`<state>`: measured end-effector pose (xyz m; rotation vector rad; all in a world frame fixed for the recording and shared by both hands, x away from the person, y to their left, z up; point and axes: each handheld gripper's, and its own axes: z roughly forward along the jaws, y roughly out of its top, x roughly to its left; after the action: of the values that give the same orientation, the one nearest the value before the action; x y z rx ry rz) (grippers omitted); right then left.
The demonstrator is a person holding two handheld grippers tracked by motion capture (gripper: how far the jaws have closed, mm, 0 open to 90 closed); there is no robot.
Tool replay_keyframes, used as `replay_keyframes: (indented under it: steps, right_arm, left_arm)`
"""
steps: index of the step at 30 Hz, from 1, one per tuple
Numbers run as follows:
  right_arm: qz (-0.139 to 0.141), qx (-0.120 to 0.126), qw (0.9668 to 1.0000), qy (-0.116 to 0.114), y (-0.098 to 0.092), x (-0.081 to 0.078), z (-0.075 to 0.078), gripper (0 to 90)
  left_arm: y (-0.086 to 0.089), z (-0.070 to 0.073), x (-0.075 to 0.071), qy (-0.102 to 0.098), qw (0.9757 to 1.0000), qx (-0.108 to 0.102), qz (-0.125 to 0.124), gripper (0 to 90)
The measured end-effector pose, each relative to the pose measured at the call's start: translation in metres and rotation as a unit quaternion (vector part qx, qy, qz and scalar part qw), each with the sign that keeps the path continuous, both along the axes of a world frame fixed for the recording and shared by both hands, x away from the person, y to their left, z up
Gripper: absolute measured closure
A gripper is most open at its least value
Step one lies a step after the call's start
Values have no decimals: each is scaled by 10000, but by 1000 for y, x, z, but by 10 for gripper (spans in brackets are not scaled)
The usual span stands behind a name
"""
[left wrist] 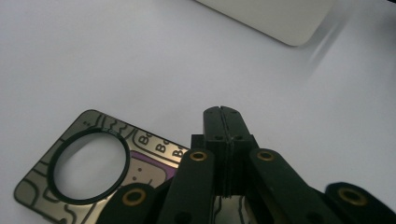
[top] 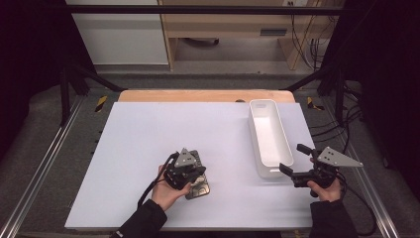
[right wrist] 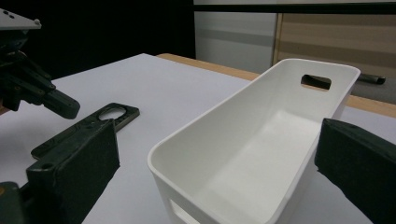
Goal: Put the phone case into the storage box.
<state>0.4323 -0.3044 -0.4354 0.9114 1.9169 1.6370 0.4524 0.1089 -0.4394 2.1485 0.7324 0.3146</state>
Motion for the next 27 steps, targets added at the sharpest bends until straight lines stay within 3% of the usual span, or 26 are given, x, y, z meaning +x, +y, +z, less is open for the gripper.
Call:
replay_keyframes:
  steps: [9, 13, 17, 27]
  right_arm:
    - [12, -20, 10000, 15, 1, 0, 0, 3]
    - [16, -35, 10000, 17, 1, 0, 0, 3]
    - [15, -28, 10000, 20, 1, 0, -1, 3]
    - [13, -32, 10000, 17, 1, 0, 0, 3]
  left_arm:
    - [-8, -9, 1, 295, 9991, 76, -302, 893]
    - [-13, -16, 2, 487, 9975, 231, -458, 893]
    - [-20, -22, 0, 531, 9957, 468, -594, 893]
    - [-29, -29, 2, 572, 9936, 750, -627, 893]
